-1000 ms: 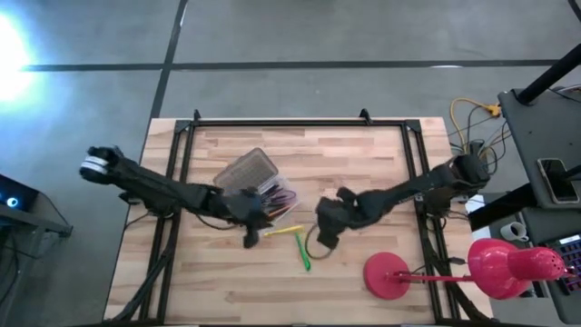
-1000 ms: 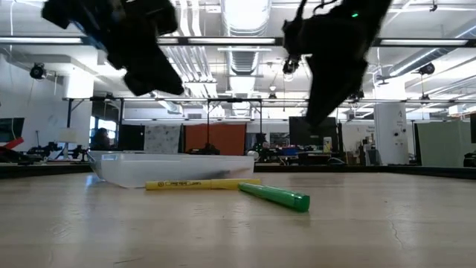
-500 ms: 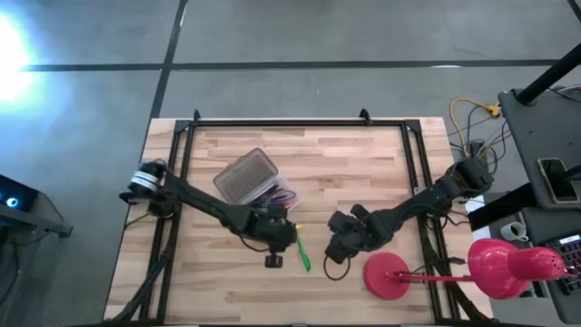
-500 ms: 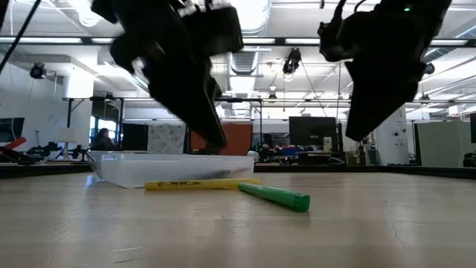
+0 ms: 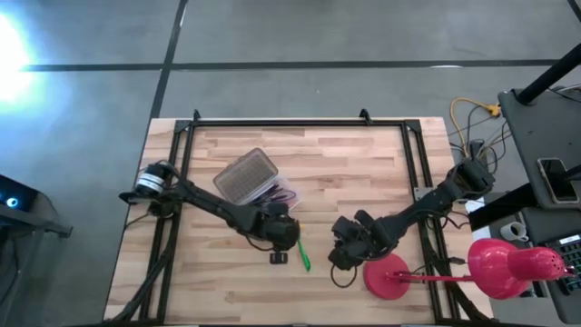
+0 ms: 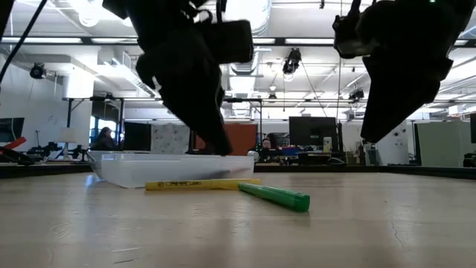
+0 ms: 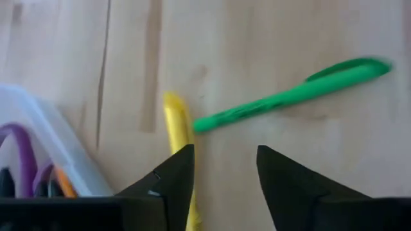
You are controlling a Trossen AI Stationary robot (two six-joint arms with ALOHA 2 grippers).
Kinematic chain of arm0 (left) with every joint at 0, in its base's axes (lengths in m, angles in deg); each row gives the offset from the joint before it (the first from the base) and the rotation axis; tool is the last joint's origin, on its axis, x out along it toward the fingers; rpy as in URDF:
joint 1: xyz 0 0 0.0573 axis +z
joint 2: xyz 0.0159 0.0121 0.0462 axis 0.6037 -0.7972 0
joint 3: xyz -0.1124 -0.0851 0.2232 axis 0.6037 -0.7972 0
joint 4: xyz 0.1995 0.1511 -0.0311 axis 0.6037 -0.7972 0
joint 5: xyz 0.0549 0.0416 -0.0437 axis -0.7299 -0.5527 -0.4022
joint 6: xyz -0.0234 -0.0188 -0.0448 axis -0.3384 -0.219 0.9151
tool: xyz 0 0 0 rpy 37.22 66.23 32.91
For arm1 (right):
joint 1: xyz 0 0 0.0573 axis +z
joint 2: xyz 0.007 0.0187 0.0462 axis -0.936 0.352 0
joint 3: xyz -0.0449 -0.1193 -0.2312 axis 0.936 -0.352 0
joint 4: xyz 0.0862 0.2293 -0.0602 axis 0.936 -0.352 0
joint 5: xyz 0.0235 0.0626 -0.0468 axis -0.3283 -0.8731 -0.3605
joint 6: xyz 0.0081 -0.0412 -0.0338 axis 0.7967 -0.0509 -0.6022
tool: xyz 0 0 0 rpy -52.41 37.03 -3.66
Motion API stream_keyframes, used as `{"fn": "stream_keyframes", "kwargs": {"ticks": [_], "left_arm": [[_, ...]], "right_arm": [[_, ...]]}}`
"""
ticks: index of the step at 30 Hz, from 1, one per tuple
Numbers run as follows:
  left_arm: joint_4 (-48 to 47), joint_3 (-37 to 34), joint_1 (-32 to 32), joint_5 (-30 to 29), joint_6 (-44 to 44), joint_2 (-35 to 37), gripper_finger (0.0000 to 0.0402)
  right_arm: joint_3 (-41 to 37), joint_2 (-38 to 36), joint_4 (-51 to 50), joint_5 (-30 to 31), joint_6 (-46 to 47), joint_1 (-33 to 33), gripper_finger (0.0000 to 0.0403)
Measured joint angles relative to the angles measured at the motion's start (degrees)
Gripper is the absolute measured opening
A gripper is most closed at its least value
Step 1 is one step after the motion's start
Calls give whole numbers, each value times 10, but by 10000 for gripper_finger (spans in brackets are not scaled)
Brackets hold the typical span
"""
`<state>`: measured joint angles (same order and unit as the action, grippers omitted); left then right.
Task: Pick & place school supplies into a supply box
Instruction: Put the yellow pen into the transparent supply box
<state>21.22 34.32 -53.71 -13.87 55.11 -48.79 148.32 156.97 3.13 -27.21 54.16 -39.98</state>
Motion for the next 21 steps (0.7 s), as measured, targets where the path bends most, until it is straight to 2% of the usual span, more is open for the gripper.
{"fn": "stream_keyframes", "kwargs": {"ticks": [7,15,21], "left_arm": [[-9,-15,12,-3,0,-10,159],[28,-37,62,-3,0,-10,159],[50,-37,72,27,1,-10,159]], "right_arm": [[-9,0,6,1,-4,0,144],[-18,0,35,1,-3,-2,144],[-18,0,38,1,-3,-6,144]]}}
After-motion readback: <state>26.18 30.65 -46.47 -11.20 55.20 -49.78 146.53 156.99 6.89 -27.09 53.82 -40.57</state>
